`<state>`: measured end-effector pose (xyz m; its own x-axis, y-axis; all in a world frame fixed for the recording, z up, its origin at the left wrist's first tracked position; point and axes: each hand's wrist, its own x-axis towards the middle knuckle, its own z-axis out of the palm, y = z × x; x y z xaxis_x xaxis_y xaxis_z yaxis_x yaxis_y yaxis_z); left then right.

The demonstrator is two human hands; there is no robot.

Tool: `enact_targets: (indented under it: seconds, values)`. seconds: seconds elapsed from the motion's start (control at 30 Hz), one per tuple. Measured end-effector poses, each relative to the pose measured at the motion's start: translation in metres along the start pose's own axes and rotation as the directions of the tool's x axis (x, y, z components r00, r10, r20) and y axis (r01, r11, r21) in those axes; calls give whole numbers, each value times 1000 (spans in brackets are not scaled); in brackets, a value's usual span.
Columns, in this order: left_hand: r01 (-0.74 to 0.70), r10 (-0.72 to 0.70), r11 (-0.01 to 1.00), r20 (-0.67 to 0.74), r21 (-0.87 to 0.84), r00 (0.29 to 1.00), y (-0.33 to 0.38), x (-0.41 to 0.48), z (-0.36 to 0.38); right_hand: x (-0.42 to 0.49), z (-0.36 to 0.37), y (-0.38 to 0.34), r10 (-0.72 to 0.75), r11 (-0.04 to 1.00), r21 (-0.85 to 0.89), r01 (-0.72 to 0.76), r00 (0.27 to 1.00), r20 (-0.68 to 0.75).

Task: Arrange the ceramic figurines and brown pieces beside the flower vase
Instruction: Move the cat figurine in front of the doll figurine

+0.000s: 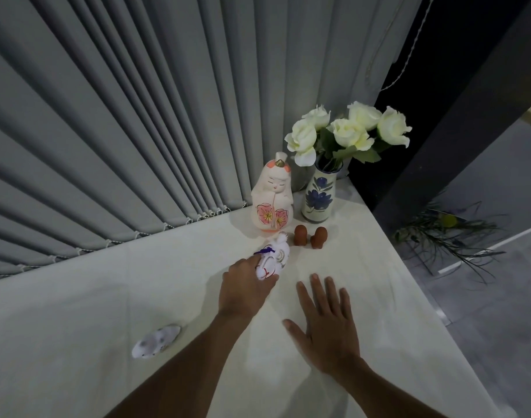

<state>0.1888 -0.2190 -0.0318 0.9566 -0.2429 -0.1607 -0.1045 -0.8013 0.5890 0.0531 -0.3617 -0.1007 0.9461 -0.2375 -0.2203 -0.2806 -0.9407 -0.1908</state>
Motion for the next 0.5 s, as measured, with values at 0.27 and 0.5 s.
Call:
enact_targets:
  seconds: [0.27,0.5]
  values:
    - [23,7,987,183,-159,983,-6,16,-12,-1,-1,1,-12,1000,-3,12,1000,7]
    - [106,-71,944,122,-313,990,-4,18,-4,1,-1,-1,0,1000,21,0,1000,-8]
